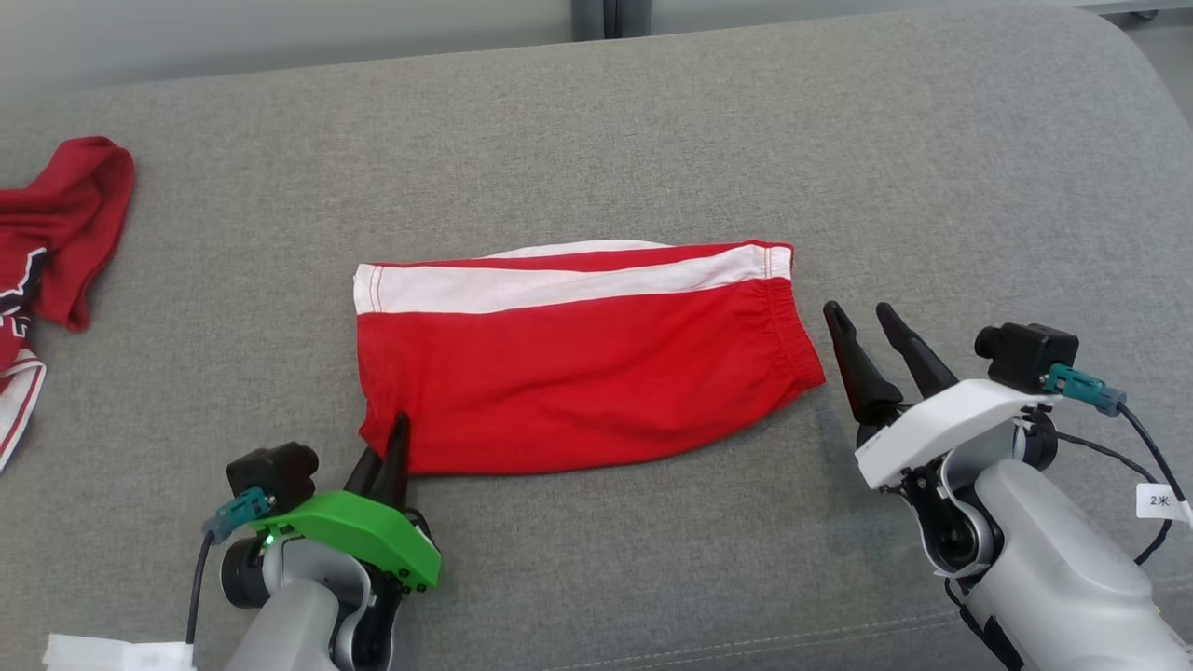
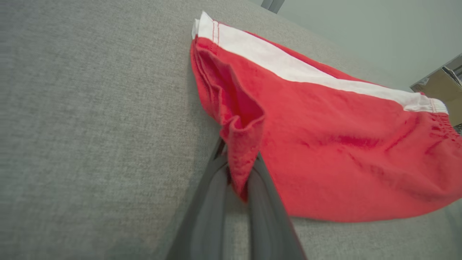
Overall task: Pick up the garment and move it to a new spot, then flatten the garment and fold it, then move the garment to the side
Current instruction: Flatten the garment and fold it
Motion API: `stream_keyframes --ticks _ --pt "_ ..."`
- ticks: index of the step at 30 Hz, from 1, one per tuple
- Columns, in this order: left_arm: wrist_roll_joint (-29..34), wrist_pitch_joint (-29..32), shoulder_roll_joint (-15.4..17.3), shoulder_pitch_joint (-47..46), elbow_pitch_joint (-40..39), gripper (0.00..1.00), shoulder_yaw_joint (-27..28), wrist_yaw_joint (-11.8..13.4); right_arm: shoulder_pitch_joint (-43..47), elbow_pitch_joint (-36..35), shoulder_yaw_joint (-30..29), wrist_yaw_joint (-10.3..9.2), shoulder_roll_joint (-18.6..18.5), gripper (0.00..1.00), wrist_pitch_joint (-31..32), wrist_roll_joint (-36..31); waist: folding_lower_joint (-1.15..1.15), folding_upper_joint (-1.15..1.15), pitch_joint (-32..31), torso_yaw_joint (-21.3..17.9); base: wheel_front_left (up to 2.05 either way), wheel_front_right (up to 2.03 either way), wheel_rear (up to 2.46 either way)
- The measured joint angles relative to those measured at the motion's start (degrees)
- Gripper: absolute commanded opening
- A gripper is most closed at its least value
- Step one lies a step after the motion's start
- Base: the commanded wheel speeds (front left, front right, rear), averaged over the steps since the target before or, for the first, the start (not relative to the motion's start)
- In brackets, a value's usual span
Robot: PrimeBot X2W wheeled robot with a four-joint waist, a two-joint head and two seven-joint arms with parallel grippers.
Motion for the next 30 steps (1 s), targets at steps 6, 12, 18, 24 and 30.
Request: stream_keyframes --ticks 6,12,18,24,30 --pt "0.00 -0.32 0.11 2.71 -3.55 0.19 -1.86 1.62 -0.01 0.98 0.59 -0.07 0.02 1.00 1.18 0.08 0.00 0.00 -0.69 0.96 0.00 0.00 0.00" --pt "1.31 -0.32 0.16 4.05 -7.13 1.00 -1.37 4.46 -0.06 2.42 2.04 -0.11 -0.38 1.00 4.03 -0.12 0.00 0.00 -1.41 1.91 0.00 0.00 0.00" --pt "6.82 -0.48 0.32 4.07 -14.25 1.00 2.13 7.53 -0.37 3.56 2.26 -0.16 -2.26 1.00 6.80 -0.18 0.00 0.00 -2.12 3.31 0.00 0.00 0.00" --pt "9.73 -0.49 0.68 4.64 -20.53 1.00 4.13 8.09 -1.30 5.15 2.43 -0.03 -2.60 1.00 10.07 0.40 0.00 0.00 -2.91 5.11 0.00 0.00 0.00" --pt "10.69 -0.49 0.70 8.25 -23.38 1.00 4.59 8.70 -2.48 7.59 2.01 -0.09 -3.87 1.00 13.34 1.25 0.00 0.00 -3.61 7.27 0.00 0.00 0.00"
